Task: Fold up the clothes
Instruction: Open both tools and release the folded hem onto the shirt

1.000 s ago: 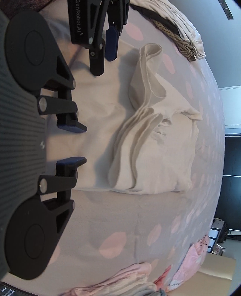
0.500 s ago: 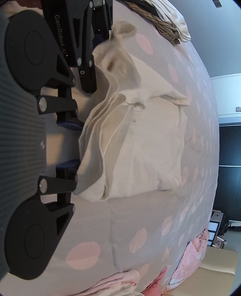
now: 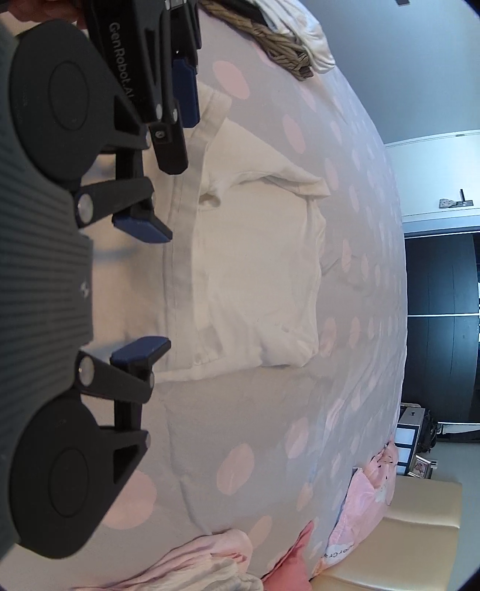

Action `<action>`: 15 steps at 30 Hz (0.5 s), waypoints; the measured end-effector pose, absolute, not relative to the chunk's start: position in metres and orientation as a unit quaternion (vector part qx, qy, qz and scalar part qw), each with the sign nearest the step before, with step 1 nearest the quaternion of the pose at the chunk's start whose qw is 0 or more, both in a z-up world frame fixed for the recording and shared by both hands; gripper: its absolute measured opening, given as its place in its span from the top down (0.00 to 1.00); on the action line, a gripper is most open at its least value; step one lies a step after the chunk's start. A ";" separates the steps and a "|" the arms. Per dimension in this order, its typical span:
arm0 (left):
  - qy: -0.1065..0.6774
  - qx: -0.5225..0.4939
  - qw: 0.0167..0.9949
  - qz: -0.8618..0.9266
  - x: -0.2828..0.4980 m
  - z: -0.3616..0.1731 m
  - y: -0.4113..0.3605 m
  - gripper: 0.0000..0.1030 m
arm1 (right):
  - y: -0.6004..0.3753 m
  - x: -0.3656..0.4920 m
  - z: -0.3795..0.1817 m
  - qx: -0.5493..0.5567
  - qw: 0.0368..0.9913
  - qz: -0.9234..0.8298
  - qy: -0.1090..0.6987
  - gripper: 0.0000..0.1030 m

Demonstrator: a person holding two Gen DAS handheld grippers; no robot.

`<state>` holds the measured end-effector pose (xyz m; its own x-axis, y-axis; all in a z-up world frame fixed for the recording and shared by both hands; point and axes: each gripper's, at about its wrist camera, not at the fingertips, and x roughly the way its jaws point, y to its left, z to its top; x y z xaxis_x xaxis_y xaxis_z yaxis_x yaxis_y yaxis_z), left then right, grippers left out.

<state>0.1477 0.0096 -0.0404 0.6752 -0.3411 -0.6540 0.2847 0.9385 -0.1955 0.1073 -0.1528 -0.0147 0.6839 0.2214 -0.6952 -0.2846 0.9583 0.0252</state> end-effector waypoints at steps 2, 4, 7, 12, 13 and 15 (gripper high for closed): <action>0.363 -0.041 0.915 -0.173 0.144 -0.037 0.013 0.53 | -0.157 0.101 -0.014 -0.042 0.916 0.139 0.374 0.38; 0.363 -0.038 0.915 -0.174 0.138 -0.035 0.015 0.53 | -0.162 0.096 -0.014 -0.041 0.915 0.141 0.375 0.38; 0.363 -0.028 0.915 -0.174 0.128 -0.033 0.019 0.52 | -0.168 0.087 -0.013 -0.041 0.914 0.143 0.377 0.38; 0.361 -0.011 0.916 -0.178 0.109 -0.028 0.027 0.52 | -0.179 0.072 -0.012 -0.040 0.912 0.146 0.380 0.35; 0.358 -0.006 0.916 -0.179 0.104 -0.027 0.029 0.52 | -0.181 0.069 -0.011 -0.040 0.912 0.147 0.381 0.35; 0.356 0.003 0.918 -0.176 0.097 -0.026 0.035 0.51 | -0.186 0.063 -0.012 -0.040 0.911 0.147 0.383 0.34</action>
